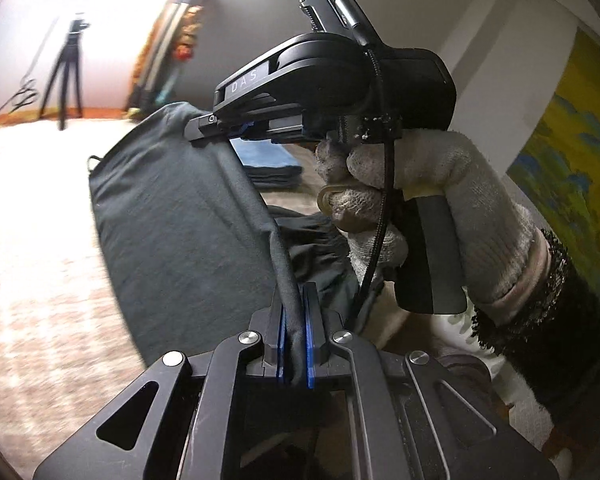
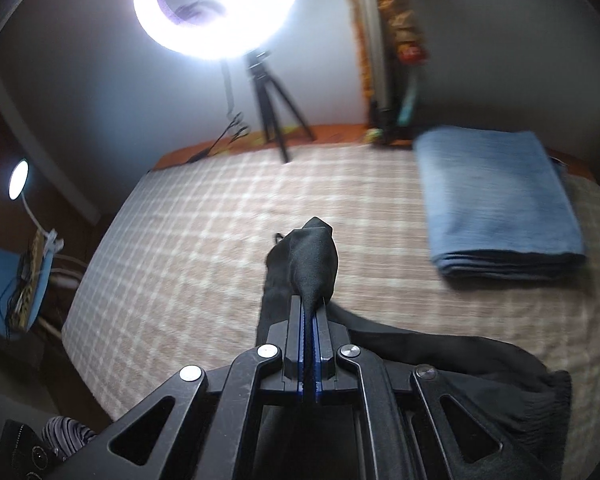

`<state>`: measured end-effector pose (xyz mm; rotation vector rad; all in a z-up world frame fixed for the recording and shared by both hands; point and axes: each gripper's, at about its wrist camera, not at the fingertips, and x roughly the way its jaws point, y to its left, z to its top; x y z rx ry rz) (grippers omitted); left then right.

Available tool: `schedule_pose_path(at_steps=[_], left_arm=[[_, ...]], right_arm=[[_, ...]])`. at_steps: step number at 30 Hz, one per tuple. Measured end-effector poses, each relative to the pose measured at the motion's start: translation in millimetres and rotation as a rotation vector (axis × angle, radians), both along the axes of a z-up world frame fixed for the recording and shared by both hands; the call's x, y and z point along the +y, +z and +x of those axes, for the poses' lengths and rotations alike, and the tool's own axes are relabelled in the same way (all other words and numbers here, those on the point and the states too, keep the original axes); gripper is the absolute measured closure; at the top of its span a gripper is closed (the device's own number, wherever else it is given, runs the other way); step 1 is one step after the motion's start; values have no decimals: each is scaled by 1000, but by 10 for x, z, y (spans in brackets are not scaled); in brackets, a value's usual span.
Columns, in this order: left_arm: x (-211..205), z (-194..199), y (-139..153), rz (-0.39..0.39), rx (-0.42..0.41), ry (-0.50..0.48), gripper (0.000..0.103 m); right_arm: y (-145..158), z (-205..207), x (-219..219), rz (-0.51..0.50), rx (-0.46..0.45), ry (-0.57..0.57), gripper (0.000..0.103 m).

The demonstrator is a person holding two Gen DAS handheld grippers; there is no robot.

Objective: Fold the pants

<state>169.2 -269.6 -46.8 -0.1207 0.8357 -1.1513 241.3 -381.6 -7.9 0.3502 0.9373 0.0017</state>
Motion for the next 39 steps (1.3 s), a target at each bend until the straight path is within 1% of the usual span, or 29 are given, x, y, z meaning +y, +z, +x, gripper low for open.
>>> schedule_pose_path(at_steps=[5, 11, 17, 20, 23, 26, 28, 32, 35, 39], left_arm=[[-321, -67, -58, 13, 4, -59, 98], [-753, -107, -103, 29, 25, -120, 98], [-1173, -131, -191, 39, 101, -197, 98], [-1374, -161, -216, 43, 107, -228, 98], [-1501, -188, -247, 54, 104, -239, 98], [-1586, -178, -296, 62, 117, -243, 98], [-1612, -198, -317, 81, 105, -252, 98], [-1655, -225, -331, 89, 94, -249, 98], [-1595, -370, -351, 90, 97, -257, 101], [-1725, -452, -349, 112, 81, -272, 102]], right_arm=[[-54, -239, -387, 61, -39, -79, 102], [-226, -533, -875, 139, -88, -179, 102], [-399, -820, -1349, 171, -95, -275, 102], [-468, -891, -1534, 180, -87, -302, 102], [-534, -927, -1681, 200, -84, -312, 102], [-583, -913, -1746, 191, -76, -301, 102], [-605, -884, -1764, 183, -70, -287, 102], [-619, -878, -1795, 165, -65, -268, 102], [-677, -940, -1860, 170, -57, -283, 102], [-787, -1029, -1964, 169, -41, -306, 102]])
